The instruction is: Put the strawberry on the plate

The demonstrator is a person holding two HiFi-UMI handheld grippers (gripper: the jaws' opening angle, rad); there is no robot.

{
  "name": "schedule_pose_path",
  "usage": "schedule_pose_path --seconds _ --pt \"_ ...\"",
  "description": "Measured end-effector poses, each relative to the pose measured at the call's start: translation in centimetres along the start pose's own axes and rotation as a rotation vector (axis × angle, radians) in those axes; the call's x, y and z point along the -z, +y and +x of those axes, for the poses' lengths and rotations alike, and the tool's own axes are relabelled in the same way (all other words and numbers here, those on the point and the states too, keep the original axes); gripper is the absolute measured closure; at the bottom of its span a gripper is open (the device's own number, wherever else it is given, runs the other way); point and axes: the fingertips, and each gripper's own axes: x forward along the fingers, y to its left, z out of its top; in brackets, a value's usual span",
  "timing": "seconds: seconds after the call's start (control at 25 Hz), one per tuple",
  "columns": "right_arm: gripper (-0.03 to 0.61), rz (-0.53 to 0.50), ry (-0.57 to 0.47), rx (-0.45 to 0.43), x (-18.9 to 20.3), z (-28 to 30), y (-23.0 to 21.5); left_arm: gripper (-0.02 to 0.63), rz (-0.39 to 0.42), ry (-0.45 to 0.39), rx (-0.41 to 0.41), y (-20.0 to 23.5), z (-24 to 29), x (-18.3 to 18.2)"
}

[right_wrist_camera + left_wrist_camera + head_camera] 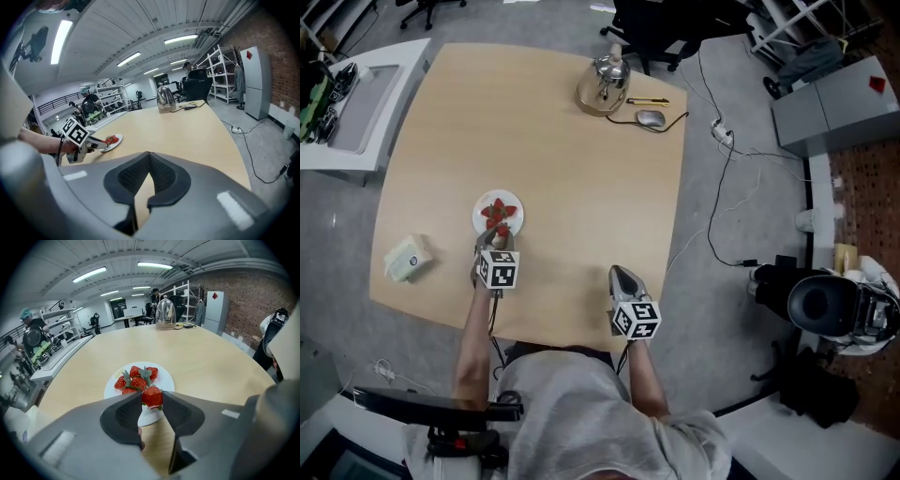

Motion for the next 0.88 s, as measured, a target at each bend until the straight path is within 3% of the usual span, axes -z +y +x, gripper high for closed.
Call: schedule_pose_path --seconds 0.4,0.88 --pt "0.572 0.024 0.017 -0.004 0.2 1.2 -1.1 0.459 0.025 0.031 -0.016 -0.3 1.7 0.0" --pt "0.572 0.023 0.01 0.005 -0.2 0.9 -1.6 0.457 -0.01 0.018 -0.015 -0.4 1.9 -0.2"
